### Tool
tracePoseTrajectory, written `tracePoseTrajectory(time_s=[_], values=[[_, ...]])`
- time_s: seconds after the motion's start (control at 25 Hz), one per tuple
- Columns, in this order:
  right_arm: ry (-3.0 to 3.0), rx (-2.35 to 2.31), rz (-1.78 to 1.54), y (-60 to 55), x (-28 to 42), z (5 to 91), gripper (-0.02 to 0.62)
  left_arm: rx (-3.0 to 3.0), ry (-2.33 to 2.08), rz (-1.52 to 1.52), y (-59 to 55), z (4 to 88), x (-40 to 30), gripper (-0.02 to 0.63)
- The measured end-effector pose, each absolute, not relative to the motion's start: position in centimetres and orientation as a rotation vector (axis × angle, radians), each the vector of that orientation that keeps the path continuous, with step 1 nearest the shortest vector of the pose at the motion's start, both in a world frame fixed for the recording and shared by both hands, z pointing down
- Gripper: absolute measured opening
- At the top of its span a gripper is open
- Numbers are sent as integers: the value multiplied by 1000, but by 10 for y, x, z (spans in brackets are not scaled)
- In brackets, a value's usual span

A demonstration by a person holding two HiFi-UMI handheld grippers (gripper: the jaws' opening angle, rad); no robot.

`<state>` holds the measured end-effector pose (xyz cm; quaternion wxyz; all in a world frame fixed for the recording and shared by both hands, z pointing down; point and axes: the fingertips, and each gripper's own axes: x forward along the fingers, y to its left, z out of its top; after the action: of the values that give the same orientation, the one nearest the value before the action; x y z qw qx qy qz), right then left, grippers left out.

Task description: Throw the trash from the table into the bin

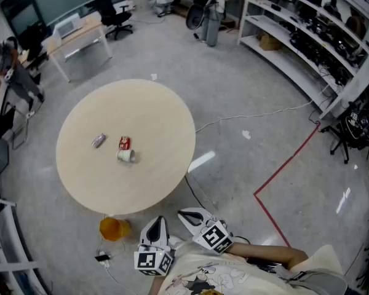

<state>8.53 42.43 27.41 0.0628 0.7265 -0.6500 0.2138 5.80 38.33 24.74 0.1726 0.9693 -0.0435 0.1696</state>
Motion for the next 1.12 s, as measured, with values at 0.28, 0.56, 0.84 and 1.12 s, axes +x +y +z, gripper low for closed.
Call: tracePoseTrajectory(time_s=[0.28,0.56,0.84,1.12], values=[[-1931,2215,724,390,127,297,5,2734,-113,485,347,262,95,6],[-2017,2127,730,367,108,302,5,2712,-222,488,328,267,71,6],[-2054,2034,754,346,77,304,5,2659,-303,463,307,268,36,6],[-2061,2071,784,318,41,301,6,2632,-338,403,278,265,-10,6]])
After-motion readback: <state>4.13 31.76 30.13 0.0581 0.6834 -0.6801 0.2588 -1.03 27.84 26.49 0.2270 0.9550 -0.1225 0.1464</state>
